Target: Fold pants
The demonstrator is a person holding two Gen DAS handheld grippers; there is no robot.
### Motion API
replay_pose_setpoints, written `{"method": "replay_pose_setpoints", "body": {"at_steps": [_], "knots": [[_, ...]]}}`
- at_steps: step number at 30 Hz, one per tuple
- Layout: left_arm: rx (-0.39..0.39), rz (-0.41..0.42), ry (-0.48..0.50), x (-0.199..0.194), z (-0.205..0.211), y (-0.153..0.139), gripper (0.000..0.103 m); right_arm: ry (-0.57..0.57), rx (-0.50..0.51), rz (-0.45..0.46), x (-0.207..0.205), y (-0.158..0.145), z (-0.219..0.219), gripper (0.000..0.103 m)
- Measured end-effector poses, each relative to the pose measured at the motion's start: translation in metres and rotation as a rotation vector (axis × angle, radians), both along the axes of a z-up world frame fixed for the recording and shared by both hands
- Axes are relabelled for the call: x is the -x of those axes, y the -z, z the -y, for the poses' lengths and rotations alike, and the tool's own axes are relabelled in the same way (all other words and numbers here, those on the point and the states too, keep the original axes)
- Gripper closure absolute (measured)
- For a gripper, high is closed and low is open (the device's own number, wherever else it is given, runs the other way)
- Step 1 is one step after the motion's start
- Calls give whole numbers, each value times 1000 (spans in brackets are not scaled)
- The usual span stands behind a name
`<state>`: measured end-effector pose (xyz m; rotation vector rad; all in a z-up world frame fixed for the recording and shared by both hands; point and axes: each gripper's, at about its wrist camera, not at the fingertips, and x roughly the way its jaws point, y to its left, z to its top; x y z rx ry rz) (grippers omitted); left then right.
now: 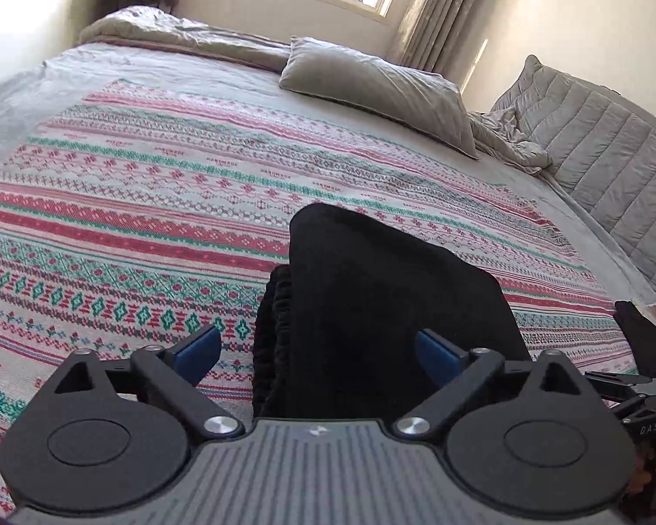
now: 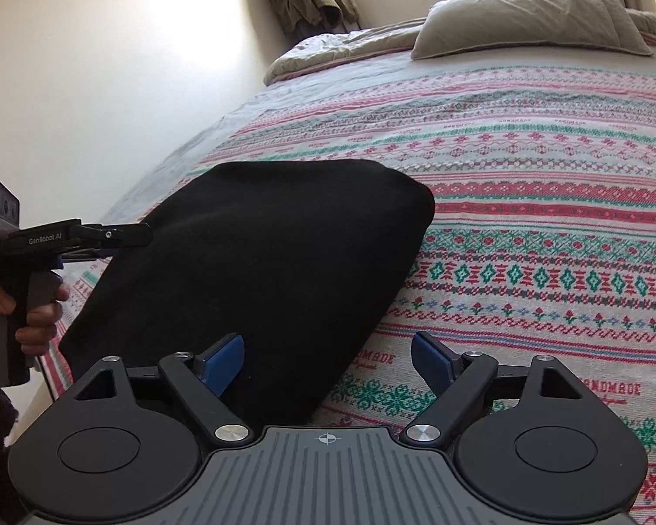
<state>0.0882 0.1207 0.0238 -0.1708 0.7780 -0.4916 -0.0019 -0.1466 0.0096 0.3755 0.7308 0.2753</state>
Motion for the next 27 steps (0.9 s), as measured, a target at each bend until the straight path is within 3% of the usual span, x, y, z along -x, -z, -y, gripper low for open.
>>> {"method": "replay_pose_setpoints", "body": {"at_steps": [5, 10, 13, 20, 23, 25, 27], "knots": [[112, -104, 24, -12, -10, 22, 0, -13, -95, -59, -11, 10, -1, 13], [272, -234, 80, -28, -23, 43, 0, -19, -166, -77, -22, 19, 0, 8], [336, -240, 100, -32, -28, 52, 0, -11, -200, -61, -27, 23, 2, 8], [390, -248, 138, -38, -28, 56, 0, 15, -304, -27, -41, 31, 4, 6], [419, -246, 139, -39, -28, 59, 0, 26, -308, -17, -43, 32, -1, 6], [470, -257, 152, -40, -26, 66, 6, 28, -295, -9, -43, 31, -7, 7], [508, -242, 148, -34, -26, 69, 8, 33, -266, 1, -42, 29, -13, 13]]}}
